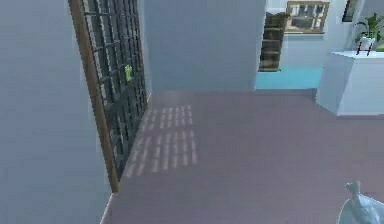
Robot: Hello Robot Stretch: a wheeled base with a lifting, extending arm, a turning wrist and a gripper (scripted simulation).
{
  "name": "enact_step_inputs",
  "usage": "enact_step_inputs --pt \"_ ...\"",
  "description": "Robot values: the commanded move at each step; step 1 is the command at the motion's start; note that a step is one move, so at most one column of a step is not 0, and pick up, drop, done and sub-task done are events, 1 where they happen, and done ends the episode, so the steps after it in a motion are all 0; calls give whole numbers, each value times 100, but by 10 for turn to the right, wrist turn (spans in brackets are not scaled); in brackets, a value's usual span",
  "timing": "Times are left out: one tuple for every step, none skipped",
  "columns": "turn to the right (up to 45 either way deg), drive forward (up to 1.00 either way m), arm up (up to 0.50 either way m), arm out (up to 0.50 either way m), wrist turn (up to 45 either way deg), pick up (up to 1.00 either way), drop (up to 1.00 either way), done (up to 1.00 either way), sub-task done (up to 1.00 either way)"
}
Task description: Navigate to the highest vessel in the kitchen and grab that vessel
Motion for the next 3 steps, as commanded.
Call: enact_step_inputs --pt "0 20 0 0 0 0 0 0 0" --pt "-450 0 0 0 0 0 0 0 0" --pt "-450 0 0 0 0 0 0 0 0"
